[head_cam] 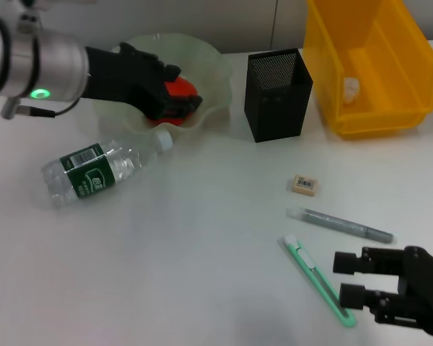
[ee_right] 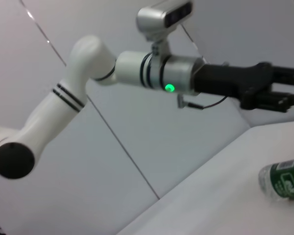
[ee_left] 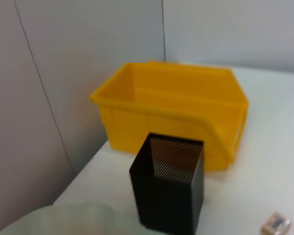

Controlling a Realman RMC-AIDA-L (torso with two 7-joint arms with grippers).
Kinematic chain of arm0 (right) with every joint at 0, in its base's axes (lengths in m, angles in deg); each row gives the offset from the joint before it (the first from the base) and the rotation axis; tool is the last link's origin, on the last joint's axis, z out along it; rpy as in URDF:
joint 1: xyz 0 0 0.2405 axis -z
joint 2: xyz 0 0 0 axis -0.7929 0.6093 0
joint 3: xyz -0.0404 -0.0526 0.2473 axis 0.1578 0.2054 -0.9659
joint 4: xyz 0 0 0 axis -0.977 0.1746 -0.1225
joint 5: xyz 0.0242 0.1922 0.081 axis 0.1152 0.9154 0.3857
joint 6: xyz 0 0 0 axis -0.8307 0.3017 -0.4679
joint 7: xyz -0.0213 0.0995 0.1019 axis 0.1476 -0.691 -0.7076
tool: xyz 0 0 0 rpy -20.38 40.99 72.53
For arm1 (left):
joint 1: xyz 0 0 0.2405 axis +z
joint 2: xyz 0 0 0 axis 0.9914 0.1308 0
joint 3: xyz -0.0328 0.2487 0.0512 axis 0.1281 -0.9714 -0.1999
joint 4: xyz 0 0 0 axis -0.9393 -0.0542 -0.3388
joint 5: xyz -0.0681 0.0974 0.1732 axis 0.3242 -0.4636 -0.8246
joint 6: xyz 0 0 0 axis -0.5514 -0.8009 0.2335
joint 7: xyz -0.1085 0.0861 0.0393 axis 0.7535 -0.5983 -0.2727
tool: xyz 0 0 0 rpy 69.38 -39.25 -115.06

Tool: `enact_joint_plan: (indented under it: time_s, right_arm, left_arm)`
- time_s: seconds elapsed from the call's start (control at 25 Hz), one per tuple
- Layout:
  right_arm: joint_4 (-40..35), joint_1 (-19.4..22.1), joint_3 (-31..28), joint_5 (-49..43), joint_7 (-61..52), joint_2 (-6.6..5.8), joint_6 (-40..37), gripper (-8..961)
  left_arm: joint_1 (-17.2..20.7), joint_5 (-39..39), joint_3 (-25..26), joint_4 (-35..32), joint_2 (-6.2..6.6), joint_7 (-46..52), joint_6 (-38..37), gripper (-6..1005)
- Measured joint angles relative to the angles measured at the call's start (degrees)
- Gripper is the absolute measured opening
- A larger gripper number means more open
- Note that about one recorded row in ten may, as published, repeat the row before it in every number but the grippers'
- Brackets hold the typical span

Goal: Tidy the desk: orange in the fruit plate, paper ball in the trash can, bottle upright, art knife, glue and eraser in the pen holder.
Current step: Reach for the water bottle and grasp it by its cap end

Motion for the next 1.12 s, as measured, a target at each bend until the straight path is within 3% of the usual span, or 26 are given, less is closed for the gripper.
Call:
enact_joint_plan:
  time_s: [0.32,0.72,1.12]
  right_arm:
    - [3.2,0.3,-7.6,-0.9,2.4,-0.59,-6.6,534]
    - [2.9,-1.2,-8.2,-1.1,2.3,-0.55,-7.9,527]
    - [2.3,-1.9,-8.2,-1.8,2.1,-1.49,-7.9,520]
  left_arm:
    - [-1.8,-11.2,-10.5,-0.8,-0.14,6.6,6.5,573]
    - [-2.3,-28.3,-20.3,-2.5,-0.27,18.4,8.4,574]
    - [-3.7,-34.2,-24.4,-2.0,-0.4,26.6,7.4,574]
